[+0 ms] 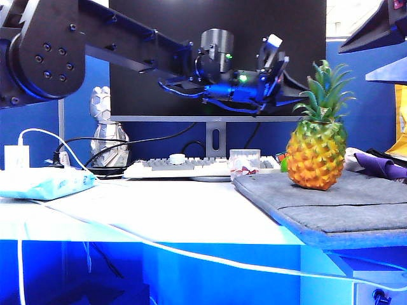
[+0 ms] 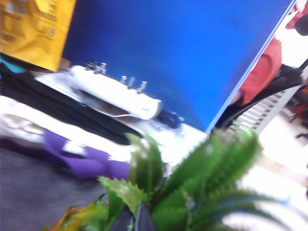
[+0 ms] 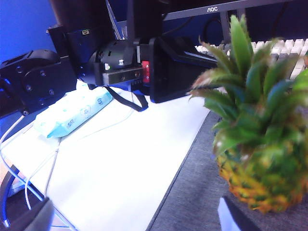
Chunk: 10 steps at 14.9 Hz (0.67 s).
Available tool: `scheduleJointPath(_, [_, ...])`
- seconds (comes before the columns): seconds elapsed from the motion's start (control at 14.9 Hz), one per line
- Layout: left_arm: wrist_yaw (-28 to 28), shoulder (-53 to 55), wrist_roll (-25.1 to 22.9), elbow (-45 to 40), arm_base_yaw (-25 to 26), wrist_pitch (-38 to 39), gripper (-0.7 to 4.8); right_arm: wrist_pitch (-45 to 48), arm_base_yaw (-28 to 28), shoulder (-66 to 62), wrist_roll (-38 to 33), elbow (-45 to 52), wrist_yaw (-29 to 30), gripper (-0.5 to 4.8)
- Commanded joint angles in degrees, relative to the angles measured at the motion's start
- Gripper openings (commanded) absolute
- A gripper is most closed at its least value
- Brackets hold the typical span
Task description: Pick up the pineapple and place it above the gray bag.
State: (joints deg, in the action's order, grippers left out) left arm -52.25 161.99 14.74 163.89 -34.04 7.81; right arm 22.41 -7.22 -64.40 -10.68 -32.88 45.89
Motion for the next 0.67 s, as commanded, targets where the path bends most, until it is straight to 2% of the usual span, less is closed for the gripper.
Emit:
scheduleJointPath(0.07, [2.2, -0.2, 1.8, 0.4, -0.2, -2.8, -0.06, 0.6, 0.0, 0.1, 0.2, -0.3, 0.1, 4.79])
scheduleJointPath(0.6, [1.8, 0.5, 2.1, 0.3, 0.6, -4.7, -0.03, 0.6, 0.1, 0.1, 0.2, -0.3, 0.0, 4.79])
scheduleJointPath(0.67, [2.4, 0.5, 2.2, 0.3, 0.6, -4.7, 0.53, 0.6, 0.1, 0.1, 0.2, -0.2, 0.0, 4.79])
